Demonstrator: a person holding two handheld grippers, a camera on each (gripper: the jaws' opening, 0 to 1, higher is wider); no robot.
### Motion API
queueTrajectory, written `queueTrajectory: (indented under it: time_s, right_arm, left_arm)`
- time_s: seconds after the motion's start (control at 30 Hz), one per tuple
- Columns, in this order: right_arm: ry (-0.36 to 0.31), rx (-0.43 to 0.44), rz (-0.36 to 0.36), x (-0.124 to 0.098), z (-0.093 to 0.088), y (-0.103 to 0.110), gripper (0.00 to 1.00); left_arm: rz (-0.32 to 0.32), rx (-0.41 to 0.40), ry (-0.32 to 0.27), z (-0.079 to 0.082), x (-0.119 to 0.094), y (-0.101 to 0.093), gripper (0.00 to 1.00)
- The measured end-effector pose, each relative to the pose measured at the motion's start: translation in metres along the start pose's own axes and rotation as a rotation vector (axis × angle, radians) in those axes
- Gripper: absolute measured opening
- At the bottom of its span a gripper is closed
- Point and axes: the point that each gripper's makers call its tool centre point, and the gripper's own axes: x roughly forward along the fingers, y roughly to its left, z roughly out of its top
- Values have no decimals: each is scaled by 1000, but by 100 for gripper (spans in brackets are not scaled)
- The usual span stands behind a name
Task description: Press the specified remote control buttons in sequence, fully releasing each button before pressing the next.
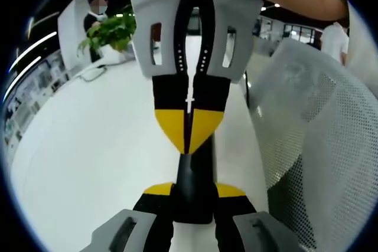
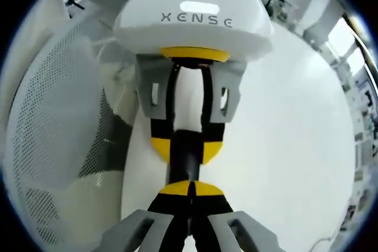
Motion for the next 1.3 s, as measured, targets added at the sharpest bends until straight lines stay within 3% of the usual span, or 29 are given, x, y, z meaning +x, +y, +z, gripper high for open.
queueTrajectory:
  time_s: [1.3]
  right_arm:
    - [30,-30,45,22,-1,11,0]
  left_arm:
    - [-2,1,-7,1,1,-4,24]
